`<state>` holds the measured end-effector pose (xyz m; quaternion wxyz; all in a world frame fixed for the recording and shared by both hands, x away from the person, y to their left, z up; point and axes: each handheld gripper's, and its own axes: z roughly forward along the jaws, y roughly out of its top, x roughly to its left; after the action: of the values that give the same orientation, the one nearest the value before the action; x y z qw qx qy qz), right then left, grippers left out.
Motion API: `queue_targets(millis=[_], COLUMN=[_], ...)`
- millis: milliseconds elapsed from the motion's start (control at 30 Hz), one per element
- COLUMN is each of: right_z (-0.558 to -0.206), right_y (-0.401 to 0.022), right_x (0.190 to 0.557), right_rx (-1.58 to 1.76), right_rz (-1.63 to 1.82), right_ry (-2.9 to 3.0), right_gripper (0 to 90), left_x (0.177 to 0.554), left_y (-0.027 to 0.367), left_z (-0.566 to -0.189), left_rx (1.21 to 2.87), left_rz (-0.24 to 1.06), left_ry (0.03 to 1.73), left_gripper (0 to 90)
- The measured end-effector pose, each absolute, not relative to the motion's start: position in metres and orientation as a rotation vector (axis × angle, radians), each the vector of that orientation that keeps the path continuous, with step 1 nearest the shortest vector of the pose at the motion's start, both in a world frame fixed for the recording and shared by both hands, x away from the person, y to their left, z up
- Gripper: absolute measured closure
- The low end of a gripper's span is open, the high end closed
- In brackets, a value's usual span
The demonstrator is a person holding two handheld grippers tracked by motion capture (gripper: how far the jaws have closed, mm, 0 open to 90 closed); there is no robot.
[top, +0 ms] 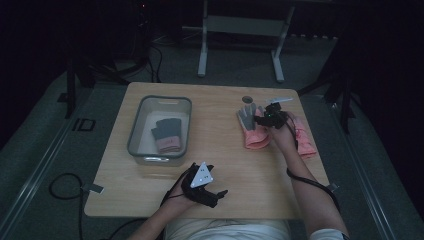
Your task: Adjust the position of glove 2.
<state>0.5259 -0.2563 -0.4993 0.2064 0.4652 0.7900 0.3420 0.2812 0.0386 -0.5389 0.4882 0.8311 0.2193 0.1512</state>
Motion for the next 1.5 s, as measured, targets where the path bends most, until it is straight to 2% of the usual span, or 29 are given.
queue_targets(millis=[67, 200, 333, 367, 533, 667, 900, 1067, 1300, 1500], right_z=[-0.509, -0.527, -0.535, -0.535, -0.53, -0.522, -0.488, -0.467, -0.471, -0.49], right_y=[-0.248, -0.24, -0.238, -0.237, -0.234, -0.228, -0.222, -0.21, -0.199, -0.195], right_x=[0.53, 0.535, 0.535, 0.535, 0.53, 0.524, 0.498, 0.459, 0.414, 0.395], right_rx=[1.311, 1.36, 1.432, 1.429, 1.436, 1.444, 1.447, 1.428, 1.459, 1.487], right_rz=[0.907, 0.825, 0.837, 0.83, 0.823, 0.831, 0.953, 1.06, 1.106, 1.047], right_ry=[2.196, 2.199, 2.178, 2.176, 2.155, 2.147, 2.117, 2.1, 2.075, 2.066], right_gripper=[37.8, 34.4, 36.8, 40.0, 69.5, 79.9, 81.0, 81.0, 80.9, 80.8], left_x=[0.281, 0.281, 0.28, 0.28, 0.28, 0.281, 0.283, 0.283, 0.285, 0.284], left_y=[0.039, 0.038, 0.037, 0.037, 0.037, 0.038, 0.041, 0.041, 0.043, 0.041], left_z=[-0.54, -0.542, -0.542, -0.542, -0.542, -0.541, -0.542, -0.544, -0.546, -0.548], left_rx=[2.018, 2.023, 2.019, 2.02, 2.013, 1.996, 1.978, 1.98, 1.971, 1.97], left_rz=[0.364, 0.357, 0.354, 0.357, 0.368, 0.383, 0.407, 0.441, 0.429, 0.42], left_ry=[0.532, 0.529, 0.525, 0.524, 0.526, 0.541, 0.559, 0.566, 0.575, 0.565], left_gripper=[6.1, 6.1, 6.1, 6.1, 6.1, 6.1, 6.1, 6.1, 6.1, 6.1])
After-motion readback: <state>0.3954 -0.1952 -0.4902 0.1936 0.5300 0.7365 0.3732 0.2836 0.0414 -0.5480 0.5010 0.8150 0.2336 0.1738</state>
